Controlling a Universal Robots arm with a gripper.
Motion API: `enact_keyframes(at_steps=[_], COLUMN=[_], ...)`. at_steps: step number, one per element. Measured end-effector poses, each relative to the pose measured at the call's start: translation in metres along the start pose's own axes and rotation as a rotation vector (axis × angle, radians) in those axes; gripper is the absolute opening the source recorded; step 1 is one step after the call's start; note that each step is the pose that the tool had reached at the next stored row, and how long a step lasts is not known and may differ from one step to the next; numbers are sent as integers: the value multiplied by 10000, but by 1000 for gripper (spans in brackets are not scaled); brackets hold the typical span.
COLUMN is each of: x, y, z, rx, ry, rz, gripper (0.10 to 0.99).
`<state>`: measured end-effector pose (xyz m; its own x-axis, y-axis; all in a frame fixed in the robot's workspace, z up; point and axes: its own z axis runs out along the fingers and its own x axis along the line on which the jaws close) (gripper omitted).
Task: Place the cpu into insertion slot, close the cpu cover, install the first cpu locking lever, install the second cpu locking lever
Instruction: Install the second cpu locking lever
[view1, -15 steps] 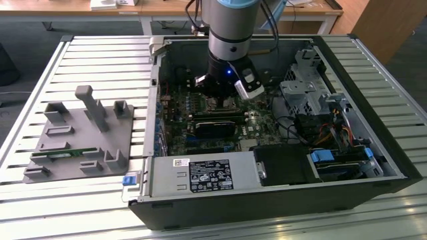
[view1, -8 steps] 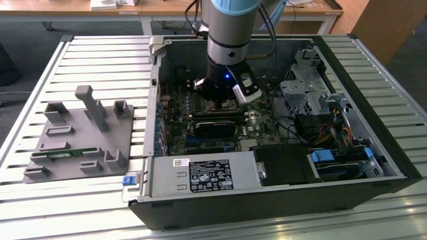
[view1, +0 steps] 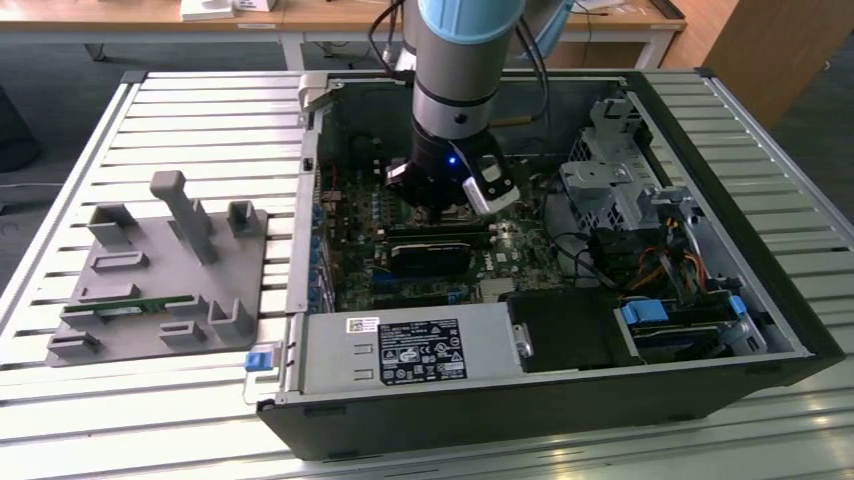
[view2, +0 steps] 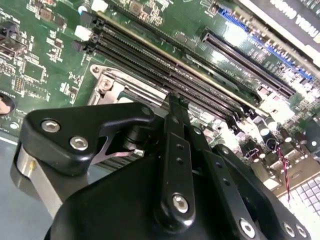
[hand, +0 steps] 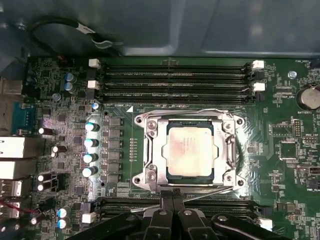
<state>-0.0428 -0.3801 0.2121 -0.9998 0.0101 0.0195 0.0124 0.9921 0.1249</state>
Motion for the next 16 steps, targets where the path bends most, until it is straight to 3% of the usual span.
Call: enact_keyframes(at_steps=[8,16], x=[30,110], y=[-94,-126], z=[-10,24], rx=[-424,-529], ry=[5,10], rz=[-6,-30], gripper=[106,106])
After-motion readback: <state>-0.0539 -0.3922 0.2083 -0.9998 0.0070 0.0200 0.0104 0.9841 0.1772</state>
